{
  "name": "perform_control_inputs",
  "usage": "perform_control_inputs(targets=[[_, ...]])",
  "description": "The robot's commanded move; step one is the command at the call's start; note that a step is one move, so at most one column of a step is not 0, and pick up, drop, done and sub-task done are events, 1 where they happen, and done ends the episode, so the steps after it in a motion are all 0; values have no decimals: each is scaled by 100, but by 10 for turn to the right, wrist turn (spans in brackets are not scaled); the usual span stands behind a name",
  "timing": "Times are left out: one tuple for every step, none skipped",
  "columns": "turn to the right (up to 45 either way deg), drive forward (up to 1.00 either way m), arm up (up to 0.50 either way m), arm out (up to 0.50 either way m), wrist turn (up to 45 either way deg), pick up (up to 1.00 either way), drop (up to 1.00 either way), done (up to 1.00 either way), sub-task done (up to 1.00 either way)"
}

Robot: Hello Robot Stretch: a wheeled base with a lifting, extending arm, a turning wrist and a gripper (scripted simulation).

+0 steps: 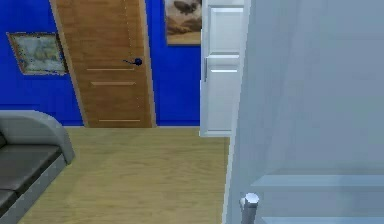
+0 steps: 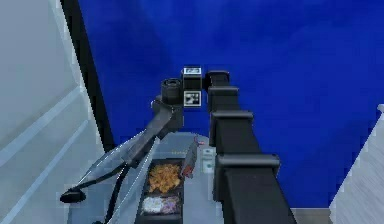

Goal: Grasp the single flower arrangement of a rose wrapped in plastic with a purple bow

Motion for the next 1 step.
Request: perform_control_inputs(targets=[[0,0,0,0,450,0,0,0,0]])
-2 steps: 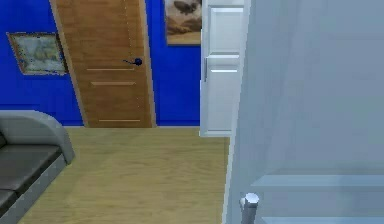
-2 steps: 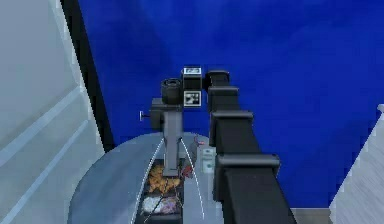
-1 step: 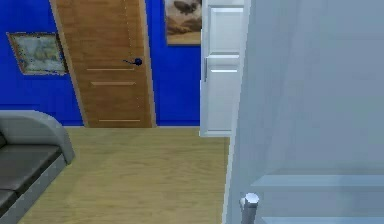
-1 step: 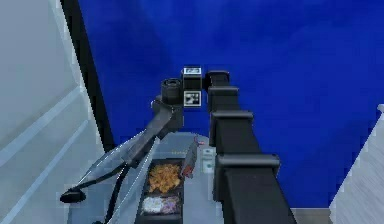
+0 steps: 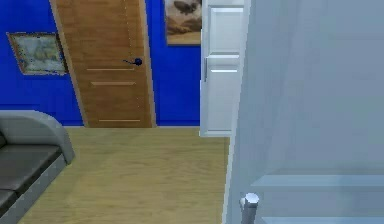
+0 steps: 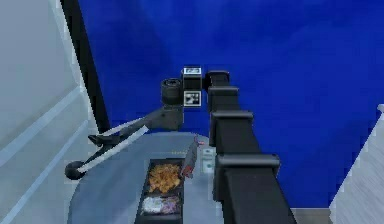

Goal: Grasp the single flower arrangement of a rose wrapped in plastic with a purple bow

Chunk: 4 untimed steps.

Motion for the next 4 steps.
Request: perform_control_inputs(targets=[[0,0,0,0,450,0,0,0,0],[0,0,0,0,450,0,0,0,0],[0,0,0,0,60,0,0,0,0],[0,0,-28,0,0,0,0,0,0]])
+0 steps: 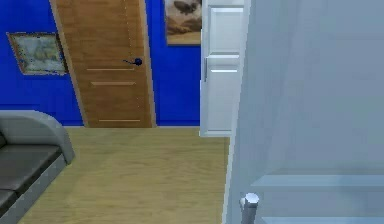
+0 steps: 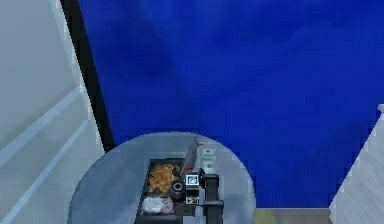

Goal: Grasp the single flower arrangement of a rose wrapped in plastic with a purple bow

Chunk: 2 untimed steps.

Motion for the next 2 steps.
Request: perform_control_inputs(targets=[[0,0,0,0,0,100,0,0,0],[0,0,10,0,0,0,0,0,0]])
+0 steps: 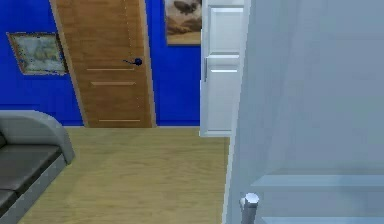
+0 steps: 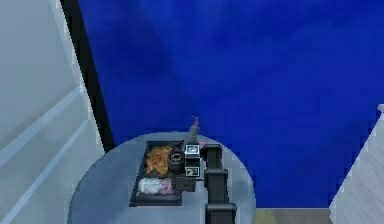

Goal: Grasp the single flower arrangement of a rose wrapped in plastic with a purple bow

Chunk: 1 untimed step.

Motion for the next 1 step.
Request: perform_control_inputs(targets=[[0,0,0,0,0,0,0,100,0]])
